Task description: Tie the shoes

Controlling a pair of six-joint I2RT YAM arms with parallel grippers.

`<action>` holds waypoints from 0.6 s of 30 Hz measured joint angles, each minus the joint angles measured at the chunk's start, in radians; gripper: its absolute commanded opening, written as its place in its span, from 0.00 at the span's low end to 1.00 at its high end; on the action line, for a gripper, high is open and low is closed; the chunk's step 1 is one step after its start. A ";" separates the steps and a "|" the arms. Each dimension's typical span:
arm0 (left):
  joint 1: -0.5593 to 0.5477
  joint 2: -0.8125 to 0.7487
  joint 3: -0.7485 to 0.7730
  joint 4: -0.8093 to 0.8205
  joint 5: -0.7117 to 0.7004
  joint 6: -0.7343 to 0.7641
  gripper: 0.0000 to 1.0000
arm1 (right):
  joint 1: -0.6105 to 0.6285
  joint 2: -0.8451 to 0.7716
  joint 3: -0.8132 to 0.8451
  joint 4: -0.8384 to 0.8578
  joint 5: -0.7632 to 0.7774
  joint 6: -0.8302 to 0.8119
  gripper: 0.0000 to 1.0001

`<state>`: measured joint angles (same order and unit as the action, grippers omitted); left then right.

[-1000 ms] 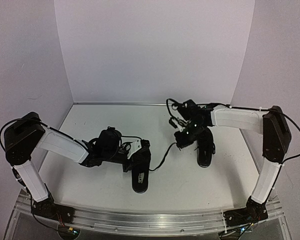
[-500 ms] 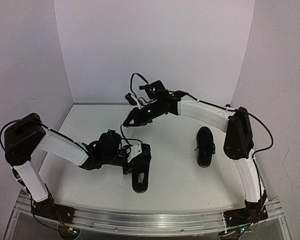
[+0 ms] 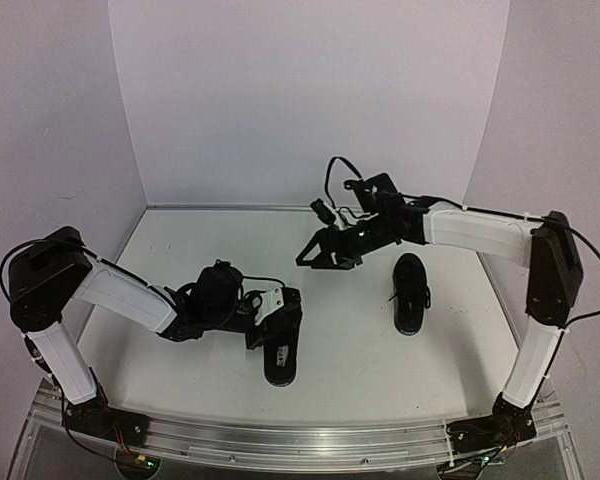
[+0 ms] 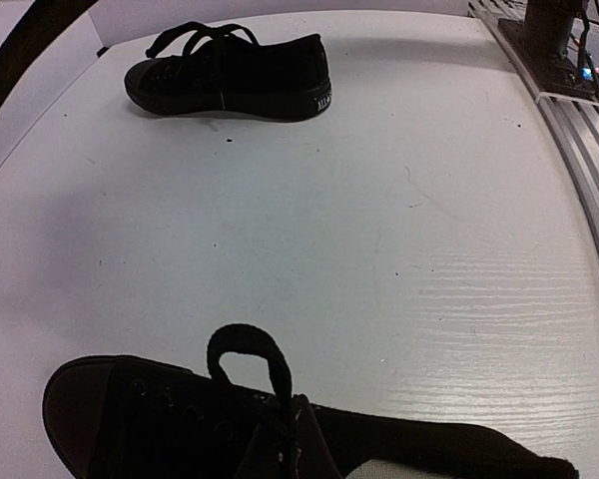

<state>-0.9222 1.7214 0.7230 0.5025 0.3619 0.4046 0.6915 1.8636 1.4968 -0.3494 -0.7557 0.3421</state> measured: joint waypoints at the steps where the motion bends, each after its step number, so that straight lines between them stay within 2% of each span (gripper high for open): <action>1: 0.000 0.000 0.000 0.001 0.000 0.000 0.00 | -0.010 -0.037 -0.050 0.038 -0.008 0.025 0.53; 4: 0.000 0.000 0.000 0.006 -0.004 0.000 0.00 | -0.009 -0.109 -0.201 0.165 -0.039 0.118 0.53; 8: 0.000 0.000 0.000 0.006 -0.008 0.000 0.00 | 0.031 -0.102 -0.336 0.242 -0.048 0.208 0.51; 18: 0.000 0.000 0.000 0.005 -0.008 0.000 0.00 | 0.089 -0.052 -0.363 0.346 -0.049 0.284 0.34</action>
<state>-0.9218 1.7214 0.7231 0.5079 0.3538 0.4046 0.7809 1.8112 1.1339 -0.0038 -0.8047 0.6260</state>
